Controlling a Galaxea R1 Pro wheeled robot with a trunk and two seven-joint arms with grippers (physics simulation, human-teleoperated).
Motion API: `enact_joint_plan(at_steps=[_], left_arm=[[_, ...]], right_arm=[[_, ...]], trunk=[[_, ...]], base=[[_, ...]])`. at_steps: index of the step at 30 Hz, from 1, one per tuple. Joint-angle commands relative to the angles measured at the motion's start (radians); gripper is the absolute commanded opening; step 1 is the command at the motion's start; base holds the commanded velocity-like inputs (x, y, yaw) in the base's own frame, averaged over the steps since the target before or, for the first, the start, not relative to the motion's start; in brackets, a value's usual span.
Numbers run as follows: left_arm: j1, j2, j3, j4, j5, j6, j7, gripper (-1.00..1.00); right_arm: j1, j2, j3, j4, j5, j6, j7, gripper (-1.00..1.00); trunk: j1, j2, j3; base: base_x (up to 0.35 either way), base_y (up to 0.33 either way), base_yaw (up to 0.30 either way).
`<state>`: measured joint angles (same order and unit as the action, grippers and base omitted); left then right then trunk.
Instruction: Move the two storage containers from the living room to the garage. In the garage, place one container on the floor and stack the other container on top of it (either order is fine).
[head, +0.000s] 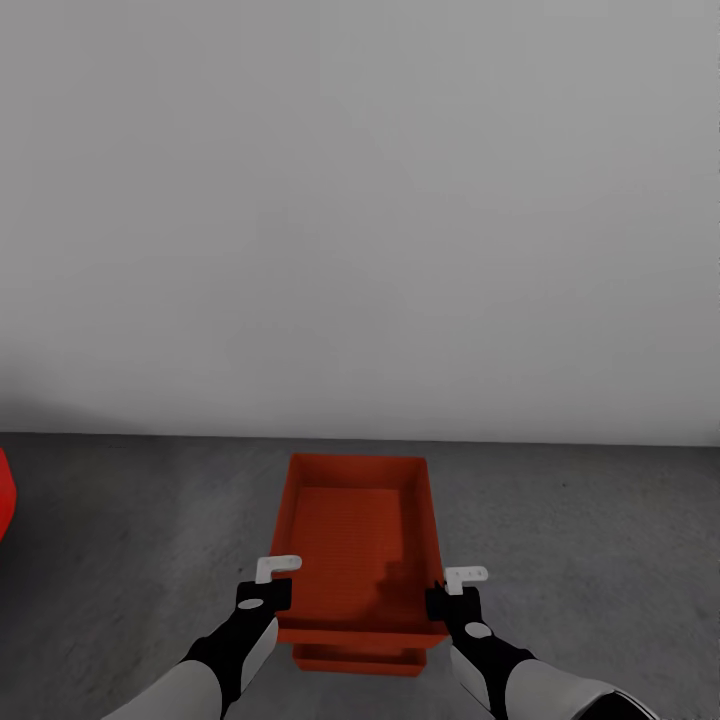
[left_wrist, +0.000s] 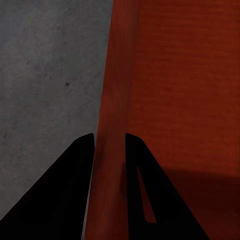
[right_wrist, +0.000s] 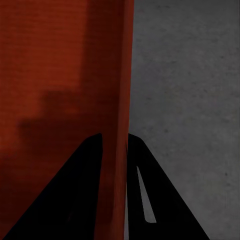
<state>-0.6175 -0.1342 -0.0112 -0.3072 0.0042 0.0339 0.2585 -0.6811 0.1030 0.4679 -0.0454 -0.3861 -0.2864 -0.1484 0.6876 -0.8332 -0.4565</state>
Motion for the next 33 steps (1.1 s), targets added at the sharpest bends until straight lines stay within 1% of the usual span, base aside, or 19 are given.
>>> enact_joint_plan(at_steps=[1, 7, 17, 33], left_arm=[[-0.001, 0.002, 0.021, -0.033, -0.020, 0.004, 0.008, -1.00], [-0.001, 0.002, 0.021, -0.033, -0.020, 0.004, 0.008, -1.00], [-0.001, 0.002, 0.020, -0.033, -0.020, 0.004, 0.009, -1.00], [-0.001, 0.002, 0.021, -0.033, -0.020, 0.004, 0.009, -1.00]], right_arm=[[0.000, 0.000, -0.006, 0.002, -0.013, -0.002, 0.001, -1.00], [0.000, 0.000, -0.006, 0.002, -0.013, -0.002, 0.001, -1.00], [0.000, 0.000, -0.006, 0.002, -0.013, -0.002, 0.001, -1.00], [0.000, 0.000, -0.006, 0.002, -0.013, -0.002, 0.001, -1.00]], trunk=[[0.000, -0.001, -0.001], [0.000, -0.001, -0.001], [0.000, -0.001, -0.002], [0.000, -0.001, -0.017]], base=[[0.000, 0.000, -0.082], [0.000, 0.000, -0.102], [0.000, 0.000, -0.013], [0.000, 0.000, 0.000]])
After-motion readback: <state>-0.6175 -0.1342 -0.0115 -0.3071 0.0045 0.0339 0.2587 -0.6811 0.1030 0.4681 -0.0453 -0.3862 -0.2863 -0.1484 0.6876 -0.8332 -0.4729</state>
